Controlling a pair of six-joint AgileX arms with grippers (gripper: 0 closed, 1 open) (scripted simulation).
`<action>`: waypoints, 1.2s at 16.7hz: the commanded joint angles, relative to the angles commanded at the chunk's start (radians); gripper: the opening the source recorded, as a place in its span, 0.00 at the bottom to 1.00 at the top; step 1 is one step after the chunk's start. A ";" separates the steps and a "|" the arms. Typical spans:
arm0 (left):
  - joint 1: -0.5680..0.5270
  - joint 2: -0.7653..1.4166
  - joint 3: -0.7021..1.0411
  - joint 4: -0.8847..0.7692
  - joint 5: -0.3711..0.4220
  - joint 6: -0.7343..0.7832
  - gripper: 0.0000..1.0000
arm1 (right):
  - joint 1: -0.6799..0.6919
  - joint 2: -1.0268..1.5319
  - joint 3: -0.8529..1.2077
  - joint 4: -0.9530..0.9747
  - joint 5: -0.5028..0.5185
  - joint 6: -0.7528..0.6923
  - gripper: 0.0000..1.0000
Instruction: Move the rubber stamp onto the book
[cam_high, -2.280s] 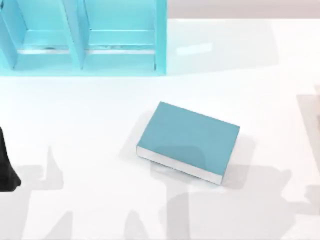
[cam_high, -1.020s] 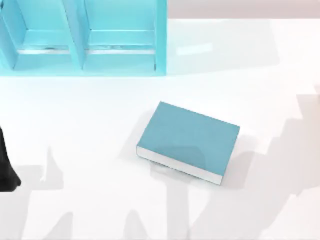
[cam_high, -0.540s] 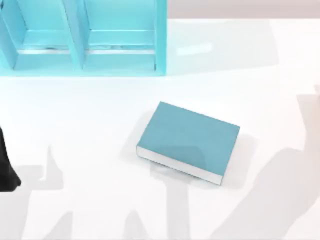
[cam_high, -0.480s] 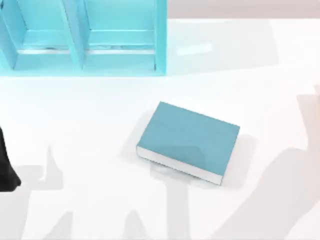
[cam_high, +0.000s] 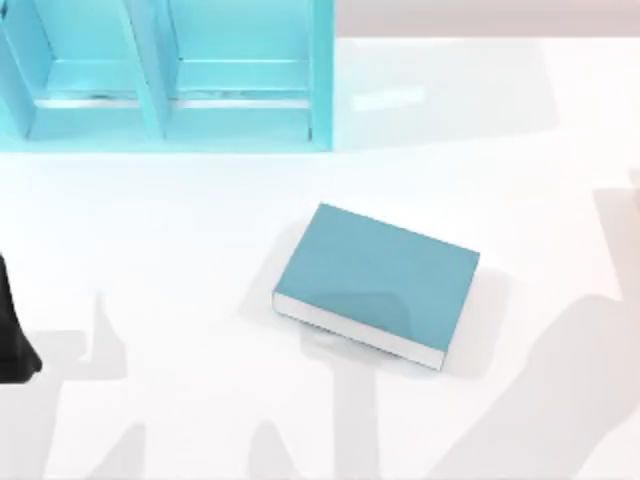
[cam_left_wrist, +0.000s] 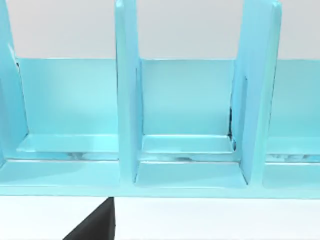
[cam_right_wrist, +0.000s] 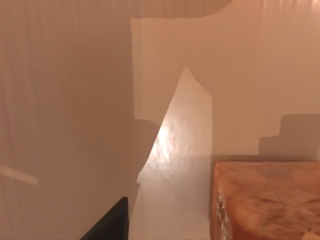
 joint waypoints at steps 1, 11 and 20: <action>0.000 0.000 0.000 0.000 0.000 0.000 1.00 | 0.000 0.000 0.000 0.000 0.000 0.000 0.70; 0.000 0.000 0.000 0.000 0.000 0.000 1.00 | 0.000 0.000 0.000 0.000 0.000 0.000 0.00; 0.000 0.000 0.000 0.000 0.000 0.000 1.00 | 0.000 -0.003 0.002 -0.002 -0.001 0.002 0.00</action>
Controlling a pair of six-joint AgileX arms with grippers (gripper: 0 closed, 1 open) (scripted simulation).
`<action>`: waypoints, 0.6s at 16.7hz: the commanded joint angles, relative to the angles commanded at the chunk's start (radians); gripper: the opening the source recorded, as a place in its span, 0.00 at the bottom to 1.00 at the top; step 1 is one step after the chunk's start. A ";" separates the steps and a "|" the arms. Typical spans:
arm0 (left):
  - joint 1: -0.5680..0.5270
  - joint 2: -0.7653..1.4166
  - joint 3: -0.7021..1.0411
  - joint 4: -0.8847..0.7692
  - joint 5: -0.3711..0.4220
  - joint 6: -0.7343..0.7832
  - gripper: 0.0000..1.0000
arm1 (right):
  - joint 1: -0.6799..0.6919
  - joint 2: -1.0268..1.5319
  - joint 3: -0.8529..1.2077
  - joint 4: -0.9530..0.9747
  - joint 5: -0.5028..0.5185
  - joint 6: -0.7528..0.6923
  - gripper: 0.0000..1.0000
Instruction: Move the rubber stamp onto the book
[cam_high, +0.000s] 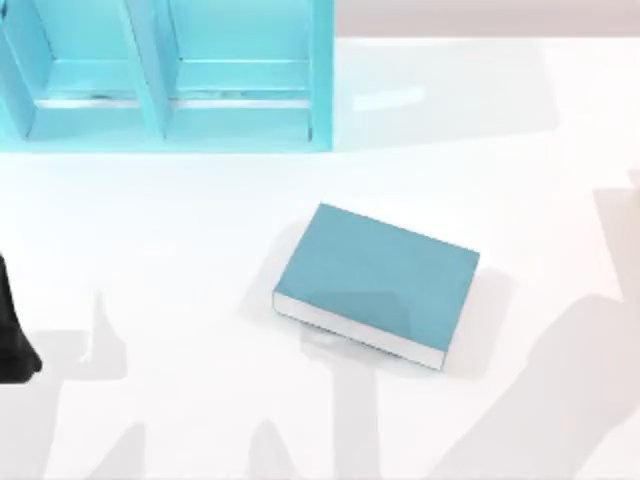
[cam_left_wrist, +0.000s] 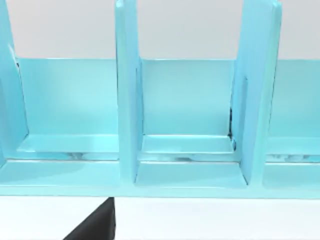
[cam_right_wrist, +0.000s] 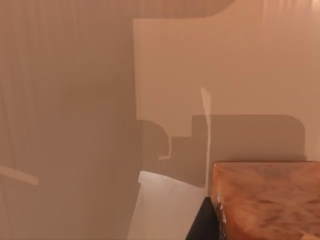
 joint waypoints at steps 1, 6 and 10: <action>0.000 0.000 0.000 0.000 0.000 0.000 1.00 | -0.003 -0.006 0.009 -0.011 -0.009 0.005 0.00; 0.000 0.000 0.000 0.000 0.000 0.000 1.00 | 0.017 -0.098 0.149 -0.143 -0.085 0.076 0.00; 0.000 0.000 0.000 0.000 0.000 0.000 1.00 | 0.117 -0.190 0.284 -0.275 -0.104 0.183 0.00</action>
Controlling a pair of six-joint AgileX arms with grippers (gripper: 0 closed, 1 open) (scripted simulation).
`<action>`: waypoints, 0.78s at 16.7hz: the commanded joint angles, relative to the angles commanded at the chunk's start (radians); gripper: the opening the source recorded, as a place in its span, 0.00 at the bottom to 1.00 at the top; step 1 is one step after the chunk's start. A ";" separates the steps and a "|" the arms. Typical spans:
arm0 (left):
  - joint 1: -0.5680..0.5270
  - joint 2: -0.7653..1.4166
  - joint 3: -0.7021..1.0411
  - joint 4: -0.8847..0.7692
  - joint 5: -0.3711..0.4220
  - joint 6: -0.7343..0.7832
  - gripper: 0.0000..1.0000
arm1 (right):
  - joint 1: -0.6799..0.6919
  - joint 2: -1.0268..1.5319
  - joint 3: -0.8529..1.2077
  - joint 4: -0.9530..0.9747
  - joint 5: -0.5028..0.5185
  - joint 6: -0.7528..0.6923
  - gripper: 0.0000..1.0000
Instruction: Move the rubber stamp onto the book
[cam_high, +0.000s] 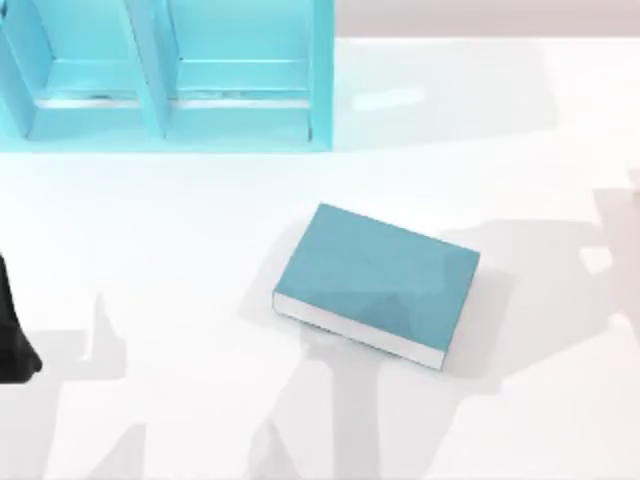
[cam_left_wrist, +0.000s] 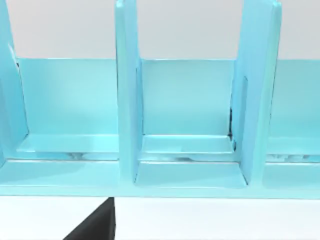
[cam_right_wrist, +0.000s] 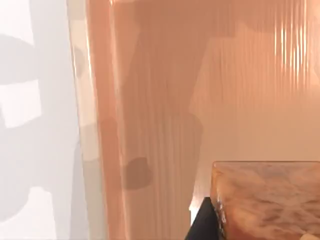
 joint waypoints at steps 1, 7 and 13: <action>0.000 0.000 0.000 0.000 0.000 0.000 1.00 | 0.034 -0.016 0.027 -0.035 0.004 0.031 0.00; 0.000 0.000 0.000 0.000 0.000 0.000 1.00 | 0.255 -0.030 0.058 -0.220 0.077 0.192 0.00; 0.000 0.000 0.000 0.000 0.000 0.000 1.00 | 0.300 -0.017 0.041 -0.259 0.108 0.230 0.00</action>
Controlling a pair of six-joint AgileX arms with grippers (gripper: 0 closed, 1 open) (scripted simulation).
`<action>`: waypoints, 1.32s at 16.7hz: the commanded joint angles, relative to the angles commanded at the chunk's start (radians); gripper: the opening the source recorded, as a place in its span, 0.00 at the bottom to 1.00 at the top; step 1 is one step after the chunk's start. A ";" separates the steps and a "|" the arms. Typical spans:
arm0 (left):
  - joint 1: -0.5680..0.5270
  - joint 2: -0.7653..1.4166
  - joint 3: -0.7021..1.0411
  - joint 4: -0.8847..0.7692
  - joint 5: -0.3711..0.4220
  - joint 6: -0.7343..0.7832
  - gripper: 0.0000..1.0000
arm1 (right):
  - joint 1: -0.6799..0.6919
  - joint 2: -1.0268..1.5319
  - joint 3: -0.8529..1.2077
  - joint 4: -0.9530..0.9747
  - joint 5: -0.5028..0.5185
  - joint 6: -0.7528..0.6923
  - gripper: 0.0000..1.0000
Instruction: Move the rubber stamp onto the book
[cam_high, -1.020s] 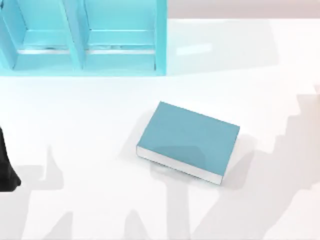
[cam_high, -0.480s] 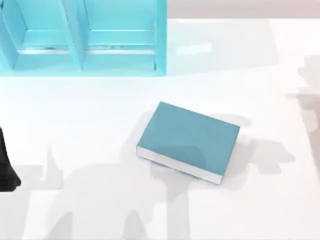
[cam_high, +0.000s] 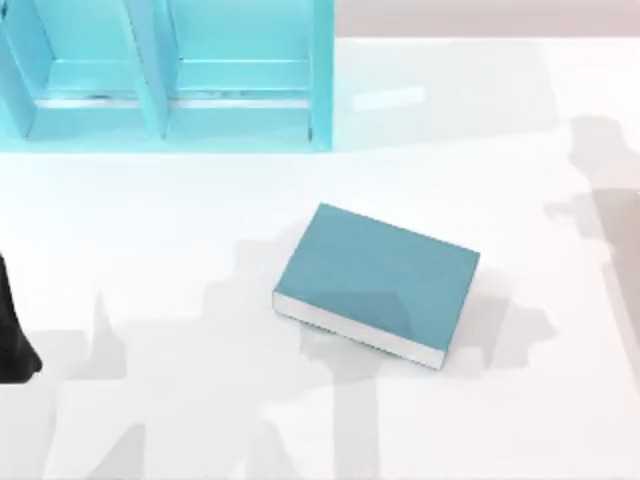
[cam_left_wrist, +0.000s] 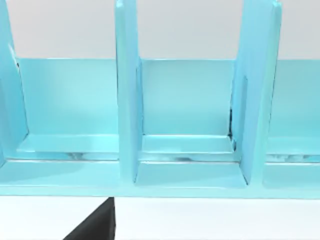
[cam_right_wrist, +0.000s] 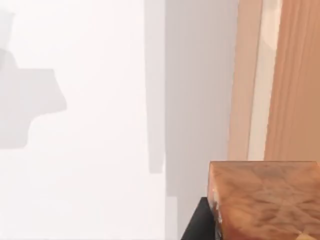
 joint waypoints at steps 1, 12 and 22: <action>0.000 0.000 0.000 0.000 0.000 0.000 1.00 | -0.004 -0.002 0.002 0.002 -0.004 0.001 0.00; 0.000 0.000 0.000 0.000 0.000 0.000 1.00 | 0.435 0.336 0.242 0.047 0.006 0.450 0.00; 0.000 0.000 0.000 0.000 0.000 0.000 1.00 | 0.640 0.501 0.390 0.103 0.000 0.656 0.00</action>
